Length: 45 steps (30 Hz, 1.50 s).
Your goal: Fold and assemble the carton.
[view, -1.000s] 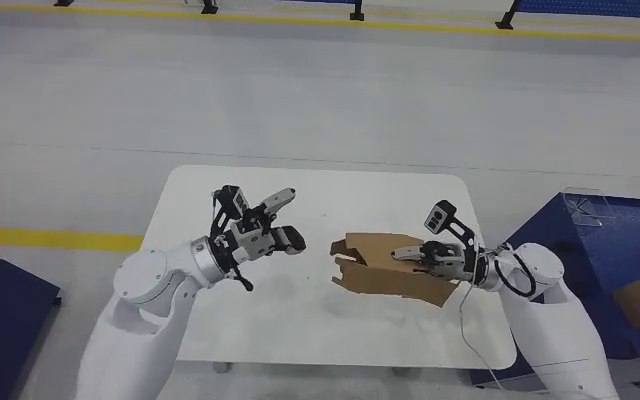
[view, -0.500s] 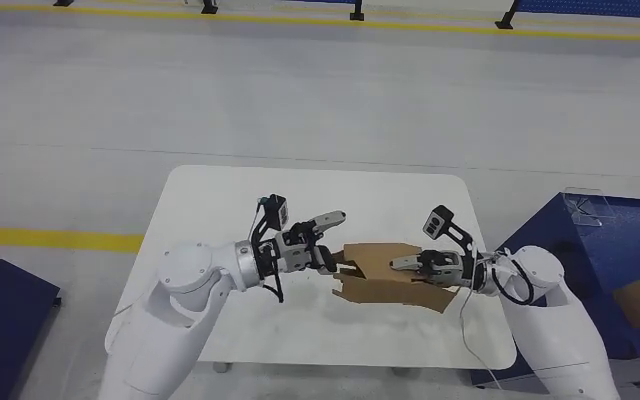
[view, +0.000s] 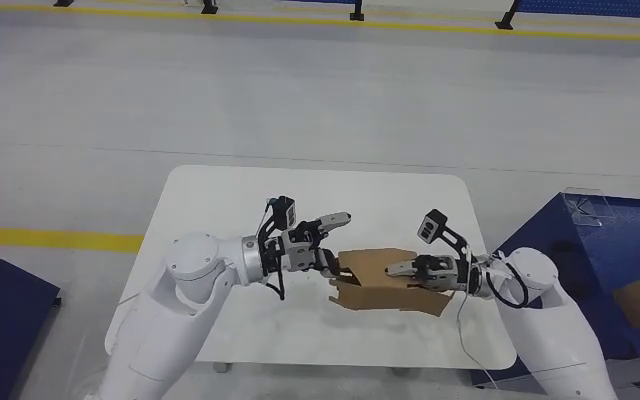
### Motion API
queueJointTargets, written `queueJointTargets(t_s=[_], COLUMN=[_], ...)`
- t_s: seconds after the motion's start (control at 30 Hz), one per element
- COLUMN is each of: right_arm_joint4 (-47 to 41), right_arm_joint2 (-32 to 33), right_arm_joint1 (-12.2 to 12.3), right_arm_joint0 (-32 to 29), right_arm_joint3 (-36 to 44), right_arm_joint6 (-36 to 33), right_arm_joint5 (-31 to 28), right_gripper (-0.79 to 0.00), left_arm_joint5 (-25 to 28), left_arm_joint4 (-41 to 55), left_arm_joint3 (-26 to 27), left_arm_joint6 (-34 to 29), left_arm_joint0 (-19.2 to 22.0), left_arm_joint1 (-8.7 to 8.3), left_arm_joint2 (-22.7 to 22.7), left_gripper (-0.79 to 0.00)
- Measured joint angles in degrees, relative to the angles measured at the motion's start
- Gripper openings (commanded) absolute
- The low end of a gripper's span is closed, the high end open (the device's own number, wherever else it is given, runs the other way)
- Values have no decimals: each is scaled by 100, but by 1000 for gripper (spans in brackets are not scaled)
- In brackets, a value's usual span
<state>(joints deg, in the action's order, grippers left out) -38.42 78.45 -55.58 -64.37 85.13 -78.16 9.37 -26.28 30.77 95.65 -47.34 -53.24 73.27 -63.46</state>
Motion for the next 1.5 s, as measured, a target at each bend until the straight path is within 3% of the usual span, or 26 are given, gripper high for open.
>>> queueJointTargets(t_s=[0.4,0.63,0.77,0.93,1.1,1.23,1.5], right_arm_joint4=[104,-197,-556,-743,-973,-1600,-2210], right_arm_joint2=[-129,-4,145,201,271,555,840], right_arm_joint1=[22,43,55,56,49,54,49], right_arm_joint0=[-85,-88,-9,20,-52,-165,-409], right_arm_joint3=[52,9,-175,-248,-100,57,353], right_arm_joint6=[-10,-58,-88,-113,-37,-226,-133], right_arm_joint5=[-41,15,215,275,216,64,-54], right_gripper=[-785,-785,-785,-785,-785,-785,-785], left_arm_joint5=[441,398,661,457,-112,-365,-210], left_arm_joint4=[282,184,138,37,-57,-212,-710], left_arm_joint3=[160,214,447,846,843,704,625], left_arm_joint6=[115,400,825,877,655,174,-885], left_arm_joint0=[-25,27,-108,-447,-563,-533,-373], left_arm_joint1=[36,46,13,-94,-189,-252,-345], left_arm_joint2=[165,252,-71,-563,-851,-797,-394], left_gripper=[0,0,0,0,0,0,0])
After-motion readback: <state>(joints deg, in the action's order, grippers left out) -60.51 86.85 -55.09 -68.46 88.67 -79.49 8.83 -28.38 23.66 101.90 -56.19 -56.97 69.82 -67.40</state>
